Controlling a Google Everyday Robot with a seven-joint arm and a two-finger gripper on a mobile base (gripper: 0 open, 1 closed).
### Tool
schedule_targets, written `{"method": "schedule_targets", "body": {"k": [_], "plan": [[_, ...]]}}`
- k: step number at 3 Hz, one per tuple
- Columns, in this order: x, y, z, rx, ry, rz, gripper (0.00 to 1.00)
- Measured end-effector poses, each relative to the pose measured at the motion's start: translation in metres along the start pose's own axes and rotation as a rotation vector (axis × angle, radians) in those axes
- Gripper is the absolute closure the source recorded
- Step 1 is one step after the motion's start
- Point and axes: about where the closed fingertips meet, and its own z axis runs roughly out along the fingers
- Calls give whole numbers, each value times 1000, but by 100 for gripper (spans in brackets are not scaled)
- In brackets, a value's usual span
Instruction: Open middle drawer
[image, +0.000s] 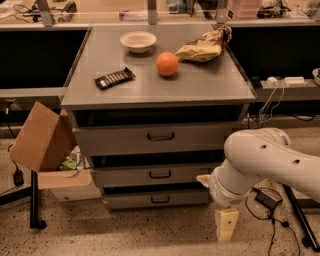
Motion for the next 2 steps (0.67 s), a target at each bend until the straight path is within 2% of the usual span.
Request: {"method": "schedule_targets", "body": {"k": [1, 2], "plan": [[14, -12, 32, -8, -4, -17, 0], [51, -45, 80, 24, 0, -26, 0]]}}
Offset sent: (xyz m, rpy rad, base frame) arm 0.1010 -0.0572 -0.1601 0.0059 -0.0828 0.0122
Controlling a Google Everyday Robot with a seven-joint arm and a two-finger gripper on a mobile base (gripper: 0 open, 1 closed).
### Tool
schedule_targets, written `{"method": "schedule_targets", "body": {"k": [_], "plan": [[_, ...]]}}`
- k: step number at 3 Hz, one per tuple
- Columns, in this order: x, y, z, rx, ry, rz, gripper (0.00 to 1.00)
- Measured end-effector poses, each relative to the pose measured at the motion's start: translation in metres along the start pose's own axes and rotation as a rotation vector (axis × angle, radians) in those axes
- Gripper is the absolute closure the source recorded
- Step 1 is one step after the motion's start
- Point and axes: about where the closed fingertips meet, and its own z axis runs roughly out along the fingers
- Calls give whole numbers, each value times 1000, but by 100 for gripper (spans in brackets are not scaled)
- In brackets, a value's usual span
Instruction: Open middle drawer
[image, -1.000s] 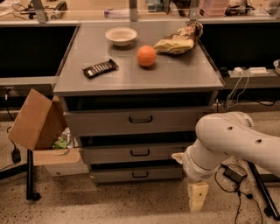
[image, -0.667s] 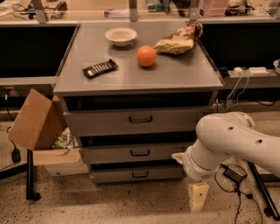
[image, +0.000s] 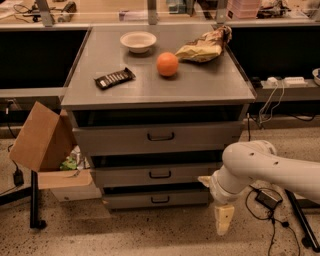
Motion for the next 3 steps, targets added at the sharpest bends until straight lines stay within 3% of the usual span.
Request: {"method": "schedule_targets", "body": {"k": [2, 3], "plan": [[40, -72, 56, 116, 8, -30, 0], [40, -72, 56, 116, 8, -30, 0]]}}
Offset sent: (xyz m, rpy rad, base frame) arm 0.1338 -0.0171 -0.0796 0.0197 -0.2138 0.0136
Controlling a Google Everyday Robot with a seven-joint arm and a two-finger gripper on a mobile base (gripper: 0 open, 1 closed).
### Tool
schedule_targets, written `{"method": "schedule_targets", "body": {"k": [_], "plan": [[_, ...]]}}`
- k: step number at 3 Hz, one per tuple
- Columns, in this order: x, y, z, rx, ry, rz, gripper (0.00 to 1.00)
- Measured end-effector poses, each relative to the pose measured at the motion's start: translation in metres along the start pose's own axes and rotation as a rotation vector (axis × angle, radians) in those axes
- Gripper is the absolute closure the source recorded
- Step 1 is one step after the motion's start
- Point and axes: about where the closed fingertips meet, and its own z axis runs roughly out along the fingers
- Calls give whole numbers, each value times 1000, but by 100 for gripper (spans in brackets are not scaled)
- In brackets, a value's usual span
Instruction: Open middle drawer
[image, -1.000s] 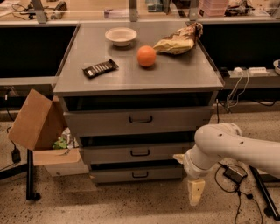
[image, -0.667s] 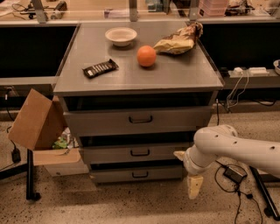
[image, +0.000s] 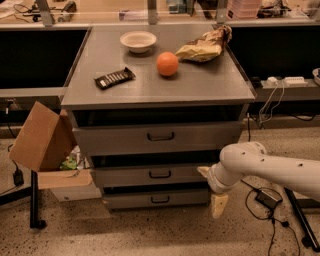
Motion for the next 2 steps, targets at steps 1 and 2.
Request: {"method": "schedule_targets", "body": {"k": [1, 2], "plan": [[14, -8, 14, 2, 30, -14, 0], [33, -26, 35, 18, 48, -38, 0]]}}
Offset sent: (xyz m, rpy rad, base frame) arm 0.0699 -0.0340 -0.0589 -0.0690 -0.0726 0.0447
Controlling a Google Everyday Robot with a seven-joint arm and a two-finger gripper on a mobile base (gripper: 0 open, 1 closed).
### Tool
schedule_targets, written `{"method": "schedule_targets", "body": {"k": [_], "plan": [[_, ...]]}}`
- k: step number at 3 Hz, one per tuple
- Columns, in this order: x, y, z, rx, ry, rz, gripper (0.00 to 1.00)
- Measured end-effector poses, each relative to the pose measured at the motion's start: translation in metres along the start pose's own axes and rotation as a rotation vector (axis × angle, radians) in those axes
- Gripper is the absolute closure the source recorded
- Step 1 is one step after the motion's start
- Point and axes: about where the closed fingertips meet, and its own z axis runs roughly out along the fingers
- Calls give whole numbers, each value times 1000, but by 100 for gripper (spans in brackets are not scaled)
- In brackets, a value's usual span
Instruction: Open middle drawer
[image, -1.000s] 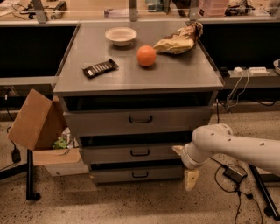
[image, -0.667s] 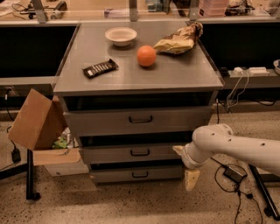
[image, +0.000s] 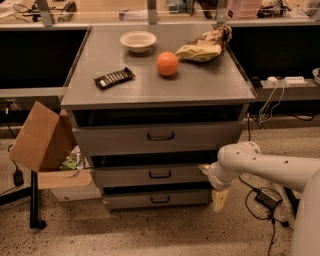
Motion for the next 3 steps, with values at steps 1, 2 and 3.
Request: {"method": "schedule_targets", "body": {"k": [1, 2, 3], "plan": [[14, -28, 17, 59, -12, -29, 0], [18, -44, 24, 92, -24, -46, 0], [16, -57, 44, 73, -43, -63, 0]]}}
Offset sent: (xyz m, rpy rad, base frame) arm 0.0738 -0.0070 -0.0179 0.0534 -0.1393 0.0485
